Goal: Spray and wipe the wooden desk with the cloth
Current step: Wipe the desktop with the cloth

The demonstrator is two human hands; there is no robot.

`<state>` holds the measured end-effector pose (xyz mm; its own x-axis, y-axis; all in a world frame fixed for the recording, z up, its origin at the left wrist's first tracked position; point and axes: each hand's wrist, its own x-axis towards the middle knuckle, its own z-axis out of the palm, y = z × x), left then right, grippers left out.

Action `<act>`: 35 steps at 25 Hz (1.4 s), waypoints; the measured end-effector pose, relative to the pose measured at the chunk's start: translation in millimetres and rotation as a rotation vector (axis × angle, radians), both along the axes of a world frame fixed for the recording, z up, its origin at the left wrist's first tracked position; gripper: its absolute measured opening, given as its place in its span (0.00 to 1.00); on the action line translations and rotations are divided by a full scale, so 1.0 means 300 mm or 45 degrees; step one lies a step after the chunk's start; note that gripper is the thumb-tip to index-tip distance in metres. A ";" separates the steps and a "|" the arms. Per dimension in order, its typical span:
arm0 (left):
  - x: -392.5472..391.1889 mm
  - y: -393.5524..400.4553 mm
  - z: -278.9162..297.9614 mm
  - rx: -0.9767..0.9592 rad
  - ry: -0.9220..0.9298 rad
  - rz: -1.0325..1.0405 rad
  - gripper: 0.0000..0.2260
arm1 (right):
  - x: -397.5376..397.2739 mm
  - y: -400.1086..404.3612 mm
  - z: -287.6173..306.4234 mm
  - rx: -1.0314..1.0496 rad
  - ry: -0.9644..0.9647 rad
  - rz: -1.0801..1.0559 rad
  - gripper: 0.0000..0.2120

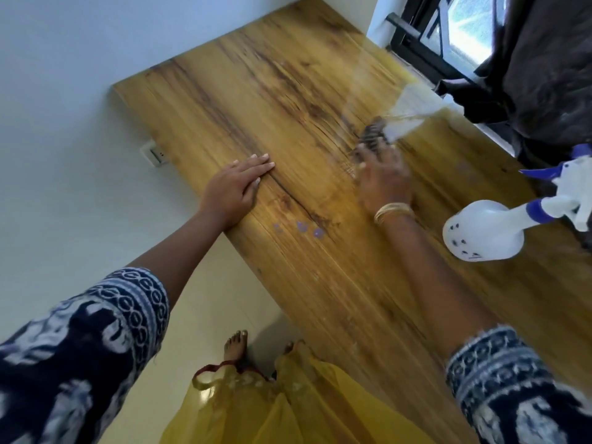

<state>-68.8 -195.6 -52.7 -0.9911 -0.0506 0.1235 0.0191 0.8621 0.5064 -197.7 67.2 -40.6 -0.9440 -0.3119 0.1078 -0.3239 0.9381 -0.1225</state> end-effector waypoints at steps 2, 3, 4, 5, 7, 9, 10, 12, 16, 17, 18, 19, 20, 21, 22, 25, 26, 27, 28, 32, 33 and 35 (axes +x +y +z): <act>0.000 0.003 0.002 -0.001 -0.010 0.001 0.20 | 0.216 -0.086 -0.019 0.008 -0.009 0.269 0.22; 0.002 0.008 0.004 -0.013 -0.021 0.003 0.20 | 0.329 -0.125 -0.031 0.005 -0.009 0.436 0.23; 0.003 0.012 0.006 -0.030 -0.031 0.005 0.21 | 0.412 -0.151 -0.039 0.001 -0.008 0.619 0.23; 0.007 0.014 0.007 -0.046 -0.039 0.007 0.22 | 0.442 -0.153 -0.041 0.010 -0.007 0.795 0.22; 0.027 0.016 0.003 -0.063 -0.038 0.026 0.22 | 0.368 -0.093 -0.020 0.066 0.042 0.893 0.20; 0.059 0.014 -0.006 -0.055 -0.018 0.058 0.22 | 0.223 0.010 -0.012 0.077 0.090 0.546 0.20; 0.072 0.014 -0.010 -0.048 -0.002 0.078 0.22 | 0.153 0.070 -0.008 0.052 0.076 0.301 0.20; 0.083 0.017 -0.010 -0.040 0.016 0.108 0.23 | 0.075 0.149 -0.014 -0.021 0.004 -0.147 0.21; 0.080 0.023 -0.009 -0.014 0.037 0.143 0.24 | 0.173 -0.002 -0.018 0.038 -0.047 -0.364 0.24; 0.081 0.021 -0.010 -0.010 0.036 0.145 0.25 | 0.241 -0.064 -0.021 0.033 -0.042 -0.220 0.24; 0.082 0.017 -0.010 -0.011 0.028 0.141 0.25 | 0.325 -0.121 -0.023 0.025 -0.027 -0.019 0.24; 0.081 0.014 -0.009 -0.014 0.019 0.132 0.24 | 0.414 -0.165 -0.023 0.026 -0.013 0.206 0.23; 0.079 0.012 -0.007 -0.017 0.010 0.114 0.23 | 0.501 -0.185 -0.023 0.016 0.000 0.441 0.22; 0.078 0.012 -0.005 -0.021 0.003 0.094 0.23 | 0.571 -0.181 -0.021 0.002 0.005 0.665 0.21; 0.075 0.011 -0.004 -0.025 -0.004 0.078 0.23 | 0.607 -0.151 -0.021 0.001 -0.004 0.861 0.20; 0.073 0.009 -0.012 -0.041 -0.018 0.079 0.24 | 0.508 0.004 -0.015 0.033 0.044 0.994 0.18; 0.073 0.009 -0.017 -0.046 -0.015 0.088 0.24 | 0.441 0.054 -0.016 0.014 0.078 0.825 0.18; 0.073 0.010 -0.022 -0.050 -0.007 0.097 0.24 | 0.377 0.094 -0.015 -0.002 0.085 0.598 0.18; 0.074 0.011 -0.027 -0.055 -0.001 0.103 0.24 | 0.326 0.118 -0.018 -0.020 0.070 0.357 0.18; 0.070 0.013 -0.039 -0.048 0.019 0.127 0.24 | 0.294 -0.002 -0.024 -0.081 -0.025 -0.381 0.21; 0.068 0.013 -0.040 -0.044 0.021 0.130 0.25 | 0.333 -0.053 -0.022 -0.070 -0.042 -0.364 0.22; 0.065 0.010 -0.044 -0.042 0.020 0.127 0.25 | 0.465 -0.147 -0.028 -0.045 0.002 -0.031 0.22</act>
